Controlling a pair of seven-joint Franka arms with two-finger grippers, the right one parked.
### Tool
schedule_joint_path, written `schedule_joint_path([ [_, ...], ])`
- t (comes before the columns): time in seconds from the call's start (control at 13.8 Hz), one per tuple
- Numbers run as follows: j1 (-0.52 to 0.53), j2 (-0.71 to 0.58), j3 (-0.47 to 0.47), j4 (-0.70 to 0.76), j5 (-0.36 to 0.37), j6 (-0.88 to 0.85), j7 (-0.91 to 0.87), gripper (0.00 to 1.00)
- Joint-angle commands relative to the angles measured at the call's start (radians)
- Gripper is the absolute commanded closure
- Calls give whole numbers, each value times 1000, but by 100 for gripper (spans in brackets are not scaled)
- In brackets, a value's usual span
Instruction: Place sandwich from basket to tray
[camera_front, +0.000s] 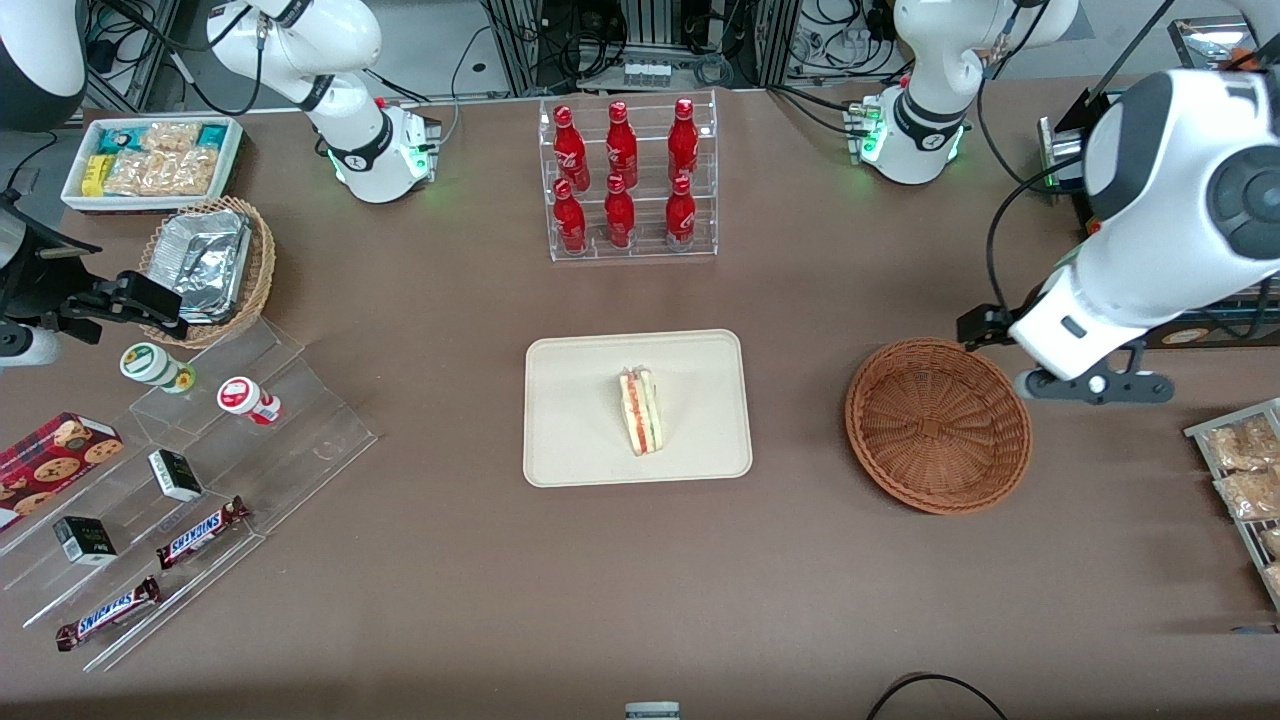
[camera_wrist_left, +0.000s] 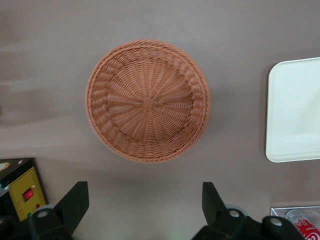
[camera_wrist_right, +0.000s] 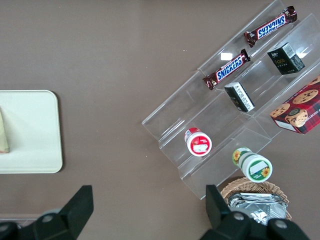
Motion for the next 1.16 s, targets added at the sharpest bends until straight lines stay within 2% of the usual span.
schedule_joint_path([
  [0.0, 38, -106, -10, -90, 10, -14, 22, 0],
  [0.14, 100, -166, -25, -156, 5, -2, 63, 0],
  [0.29, 107, -192, -24, -165, 2, -12, 95, 0],
  [0.58, 107, -240, -16, -153, -4, -81, 100, 0],
  [1.09, 108, -245, -13, -83, -35, -186, 97, 0],
])
